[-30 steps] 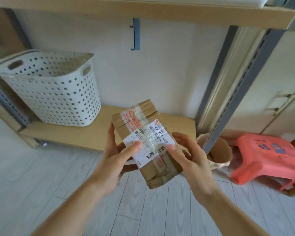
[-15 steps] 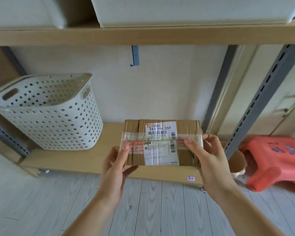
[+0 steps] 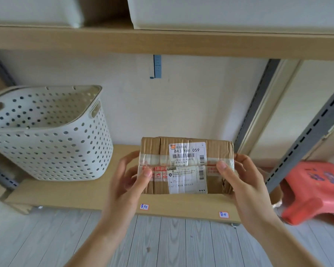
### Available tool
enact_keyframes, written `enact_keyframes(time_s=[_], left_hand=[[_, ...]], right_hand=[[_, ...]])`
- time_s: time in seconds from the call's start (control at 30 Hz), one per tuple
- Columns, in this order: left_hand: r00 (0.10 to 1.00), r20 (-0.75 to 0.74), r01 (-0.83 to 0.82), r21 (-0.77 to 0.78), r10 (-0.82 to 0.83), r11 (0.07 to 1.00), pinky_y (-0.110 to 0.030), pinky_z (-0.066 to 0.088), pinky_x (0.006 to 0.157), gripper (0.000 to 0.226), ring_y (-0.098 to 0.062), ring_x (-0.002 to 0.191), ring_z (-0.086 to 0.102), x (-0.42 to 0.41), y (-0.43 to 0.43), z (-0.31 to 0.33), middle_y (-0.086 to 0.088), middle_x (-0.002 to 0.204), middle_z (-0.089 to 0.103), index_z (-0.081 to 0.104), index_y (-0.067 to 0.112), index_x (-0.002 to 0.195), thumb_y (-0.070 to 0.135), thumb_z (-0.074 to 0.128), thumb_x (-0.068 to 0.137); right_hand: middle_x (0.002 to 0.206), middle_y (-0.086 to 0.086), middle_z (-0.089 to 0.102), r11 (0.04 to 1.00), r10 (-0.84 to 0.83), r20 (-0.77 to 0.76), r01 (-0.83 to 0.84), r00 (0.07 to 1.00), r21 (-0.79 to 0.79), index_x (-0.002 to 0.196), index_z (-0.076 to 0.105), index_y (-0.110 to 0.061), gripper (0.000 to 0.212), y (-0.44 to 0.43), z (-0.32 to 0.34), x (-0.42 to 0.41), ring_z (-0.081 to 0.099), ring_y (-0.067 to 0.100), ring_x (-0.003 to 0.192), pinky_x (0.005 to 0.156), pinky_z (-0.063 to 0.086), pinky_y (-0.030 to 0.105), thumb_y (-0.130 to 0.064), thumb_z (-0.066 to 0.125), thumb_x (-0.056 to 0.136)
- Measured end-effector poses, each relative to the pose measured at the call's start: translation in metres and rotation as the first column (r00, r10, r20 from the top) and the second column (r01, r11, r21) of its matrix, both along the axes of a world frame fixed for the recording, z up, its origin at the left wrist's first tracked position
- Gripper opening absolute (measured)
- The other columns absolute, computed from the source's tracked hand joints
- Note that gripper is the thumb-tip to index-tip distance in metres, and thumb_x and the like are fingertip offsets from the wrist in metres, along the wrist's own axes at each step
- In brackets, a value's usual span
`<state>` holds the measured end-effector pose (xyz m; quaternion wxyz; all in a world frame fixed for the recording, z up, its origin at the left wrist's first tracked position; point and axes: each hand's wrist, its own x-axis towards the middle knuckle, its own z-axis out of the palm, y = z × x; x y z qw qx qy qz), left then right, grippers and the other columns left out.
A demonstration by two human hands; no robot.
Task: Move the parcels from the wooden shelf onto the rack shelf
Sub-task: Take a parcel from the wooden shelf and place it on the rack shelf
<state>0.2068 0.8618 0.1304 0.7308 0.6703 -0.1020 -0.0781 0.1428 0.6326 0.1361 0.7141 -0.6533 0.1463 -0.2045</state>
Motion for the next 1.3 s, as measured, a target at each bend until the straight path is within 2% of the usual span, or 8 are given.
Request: enact_keyframes(time_s=[0.13,0.23,0.47,0.57,0.7,0.87,1.07,1.3], left_hand=[[0.999,0.038,0.008,0.038,-0.010,0.999,-0.033,0.053,0.091,0.037,-0.005,0.105,0.075,0.001,0.000,-0.001,0.009,0.119,0.078,0.056,0.032,0.128,0.037,0.068,0.093],[0.999,0.049,0.003,0.046,-0.005,0.999,-0.032,0.053,0.089,0.036,-0.005,0.103,0.075,0.008,0.000,0.000,0.009,0.116,0.079,0.057,0.031,0.127,0.036,0.067,0.092],[0.999,0.031,-0.026,0.048,0.024,0.998,-0.020,0.051,0.064,0.040,0.000,0.069,0.072,0.020,-0.006,0.003,0.011,0.091,0.082,0.062,0.019,0.117,0.052,0.054,0.096],[0.997,-0.029,0.071,0.086,-0.068,0.994,-0.035,0.042,0.068,0.068,-0.010,0.065,0.059,0.020,-0.003,0.001,0.003,0.091,0.075,0.070,0.026,0.115,0.079,0.043,0.081],[0.998,-0.004,0.061,0.068,-0.061,0.996,-0.035,0.041,0.066,0.037,-0.017,0.064,0.053,0.017,-0.009,0.008,0.024,0.088,0.067,0.070,0.049,0.095,0.073,0.047,0.078],[0.999,0.027,0.020,0.019,-0.021,1.000,-0.040,0.055,0.075,0.045,-0.023,0.071,0.066,0.015,-0.014,0.011,0.017,0.103,0.073,0.067,0.042,0.111,0.070,0.053,0.078],[0.993,0.087,0.063,0.128,-0.075,0.990,-0.023,0.061,0.076,0.058,-0.006,0.090,0.077,0.016,-0.007,0.016,0.009,0.111,0.076,0.065,0.029,0.124,0.051,0.075,0.072],[0.993,0.115,0.001,0.137,-0.017,0.991,-0.017,0.057,0.067,0.036,-0.001,0.066,0.070,0.017,-0.007,0.018,0.014,0.084,0.073,0.067,0.027,0.109,0.039,0.079,0.077]], right_hand=[[0.112,0.009,0.080,0.999,-0.002,-0.003,0.002,1.000,0.047,0.104,0.074,-0.023,0.063,-0.004,-0.001,0.002,0.074,0.028,0.096,0.095,0.052,0.063,-0.067,0.084,0.061],[0.111,0.010,0.079,0.995,0.028,0.017,-0.029,0.999,0.092,0.104,0.074,-0.020,0.016,-0.010,-0.004,0.005,0.071,0.026,0.093,0.088,0.053,0.054,-0.030,0.067,0.093],[0.086,0.005,0.074,0.983,0.122,0.053,-0.128,0.991,0.131,0.091,0.077,-0.017,0.043,-0.029,0.002,0.008,0.064,0.016,0.063,0.060,0.056,0.031,0.004,0.040,0.092],[0.057,-0.001,0.056,0.990,0.022,0.045,-0.028,0.999,0.136,0.065,0.066,-0.021,0.044,-0.030,0.005,0.007,0.049,0.011,0.046,0.043,0.045,0.024,-0.008,0.048,0.103],[0.058,0.001,0.060,0.981,-0.023,0.034,0.016,0.999,0.194,0.065,0.070,-0.020,0.031,-0.024,0.009,0.007,0.053,0.017,0.046,0.043,0.045,0.027,-0.036,0.059,0.089],[0.061,0.000,0.067,0.959,-0.088,-0.032,0.094,0.996,0.268,0.073,0.066,-0.016,0.034,-0.017,0.002,0.008,0.057,0.016,0.047,0.045,0.048,0.026,-0.023,0.052,0.104],[0.064,-0.006,0.066,0.984,-0.163,-0.127,0.170,0.978,0.047,0.094,0.077,-0.010,0.027,-0.018,-0.002,0.010,0.054,0.008,0.055,0.058,0.049,0.027,-0.019,0.055,0.105],[0.071,-0.001,0.067,0.967,-0.159,-0.157,0.186,0.975,0.177,0.107,0.076,-0.010,0.029,-0.012,0.003,0.011,0.058,0.015,0.059,0.064,0.049,0.035,-0.032,0.057,0.102]])
